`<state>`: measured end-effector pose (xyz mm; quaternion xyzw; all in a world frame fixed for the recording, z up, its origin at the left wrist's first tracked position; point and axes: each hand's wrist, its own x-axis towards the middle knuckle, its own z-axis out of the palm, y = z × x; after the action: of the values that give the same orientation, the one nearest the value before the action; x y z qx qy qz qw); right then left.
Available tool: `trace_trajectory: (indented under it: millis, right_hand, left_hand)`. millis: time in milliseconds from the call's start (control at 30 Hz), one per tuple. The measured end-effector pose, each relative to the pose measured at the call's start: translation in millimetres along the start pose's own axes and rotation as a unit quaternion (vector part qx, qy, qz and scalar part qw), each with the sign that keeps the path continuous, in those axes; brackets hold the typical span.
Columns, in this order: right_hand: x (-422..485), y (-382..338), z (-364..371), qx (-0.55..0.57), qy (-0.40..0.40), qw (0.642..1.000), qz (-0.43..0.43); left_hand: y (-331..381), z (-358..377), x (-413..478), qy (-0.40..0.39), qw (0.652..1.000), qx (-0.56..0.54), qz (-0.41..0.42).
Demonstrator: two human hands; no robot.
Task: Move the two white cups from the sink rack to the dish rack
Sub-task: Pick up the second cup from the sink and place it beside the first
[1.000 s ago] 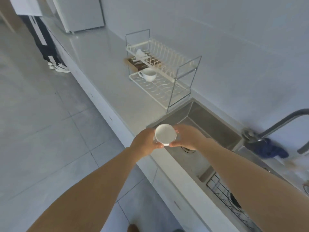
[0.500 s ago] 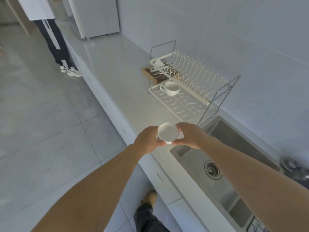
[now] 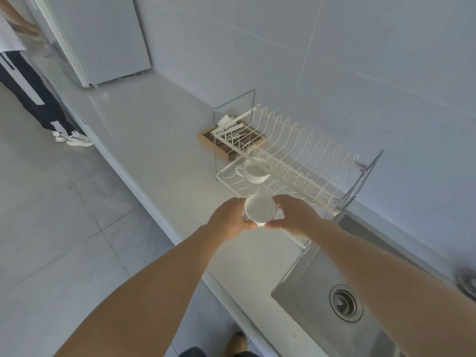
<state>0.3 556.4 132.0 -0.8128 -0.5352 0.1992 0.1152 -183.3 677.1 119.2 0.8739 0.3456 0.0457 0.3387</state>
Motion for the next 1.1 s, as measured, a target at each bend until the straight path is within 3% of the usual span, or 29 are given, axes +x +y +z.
trace_trajectory:
  millis: [467, 733, 1100]
  right_hand:
    - [29.1, 37.2, 17.7, 0.068, 0.017, 0.983, 0.17]
    - [36.3, 53.7, 28.8, 0.124, 0.05, 0.94, 0.315]
    - [49.2, 54.0, 27.1, 0.238, 0.11, 0.903, 0.34]
  left_hand:
    - [-1.3, 17.5, 102.9, -0.119, 0.986, 0.024, 0.113]
    - [4.8, 31.9, 151.1, -0.187, 0.965, -0.005, 0.182]
    - [-2.3, 46.3, 183.5, -0.221, 0.958, -0.025, 0.18]
